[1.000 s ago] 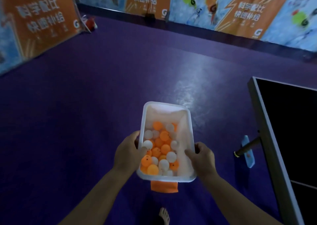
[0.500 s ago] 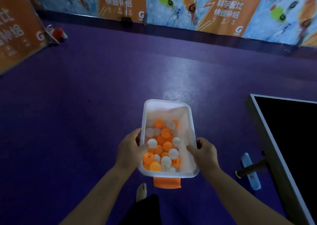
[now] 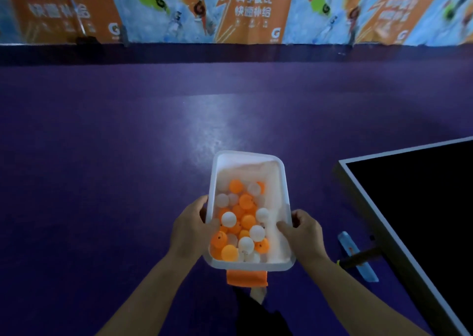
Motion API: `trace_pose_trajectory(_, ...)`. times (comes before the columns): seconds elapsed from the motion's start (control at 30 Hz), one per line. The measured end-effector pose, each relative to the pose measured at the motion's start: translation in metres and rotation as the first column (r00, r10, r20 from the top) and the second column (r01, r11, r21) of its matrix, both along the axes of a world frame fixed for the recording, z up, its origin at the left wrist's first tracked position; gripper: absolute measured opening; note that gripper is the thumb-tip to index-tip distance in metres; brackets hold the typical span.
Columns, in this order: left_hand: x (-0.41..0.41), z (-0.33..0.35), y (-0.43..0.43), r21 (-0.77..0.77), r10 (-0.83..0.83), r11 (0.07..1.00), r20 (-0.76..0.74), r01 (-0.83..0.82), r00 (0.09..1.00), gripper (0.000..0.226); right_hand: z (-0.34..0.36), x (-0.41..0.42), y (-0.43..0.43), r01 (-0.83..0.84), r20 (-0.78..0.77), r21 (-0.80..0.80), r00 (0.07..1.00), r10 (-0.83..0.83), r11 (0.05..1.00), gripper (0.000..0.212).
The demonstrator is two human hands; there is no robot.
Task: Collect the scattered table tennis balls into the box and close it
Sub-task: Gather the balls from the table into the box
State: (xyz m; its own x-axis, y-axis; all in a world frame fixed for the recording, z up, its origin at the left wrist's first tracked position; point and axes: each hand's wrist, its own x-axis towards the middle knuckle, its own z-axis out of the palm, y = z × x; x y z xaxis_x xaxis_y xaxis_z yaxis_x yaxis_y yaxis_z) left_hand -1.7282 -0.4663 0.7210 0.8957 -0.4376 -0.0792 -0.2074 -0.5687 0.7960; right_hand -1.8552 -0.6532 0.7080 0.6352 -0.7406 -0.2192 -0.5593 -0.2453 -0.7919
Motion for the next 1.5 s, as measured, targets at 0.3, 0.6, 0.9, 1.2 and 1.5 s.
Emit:
trace_pose_trajectory(0.3,0.137,0.007,-0.168,0.012,-0.061,0.998,0.036,0.061,0.997,0.037,-0.008,0.127,-0.158,0.066,0.015,0.034,0.998,-0.067,0.997,0.011)
trace_pose_trajectory(0.6,0.249,0.009,-0.310,-0.003,-0.054,0.999,-0.004,0.054,0.999,0.038,0.001,0.239,-0.300,0.076,0.017,0.016,0.997,-0.076,0.997,0.011)
trace_pose_trajectory(0.9,0.399,-0.001,-0.465,-0.001,-0.205,0.979,-0.014,0.205,0.979,0.041,0.002,0.359,-0.430,0.250,0.068,0.047,0.965,-0.253,0.967,0.011)
trace_pose_trajectory(1.2,0.541,0.014,-0.652,0.020,-0.432,0.902,0.002,0.432,0.902,0.033,0.015,0.467,-0.561,0.497,0.061,0.072,0.863,-0.501,0.865,0.009)
trace_pose_trajectory(1.5,0.549,-0.003,-0.851,0.017,-0.676,0.736,-0.025,0.676,0.736,0.043,0.009,0.454,-0.707,0.719,0.044,0.049,0.692,-0.720,0.694,0.010)
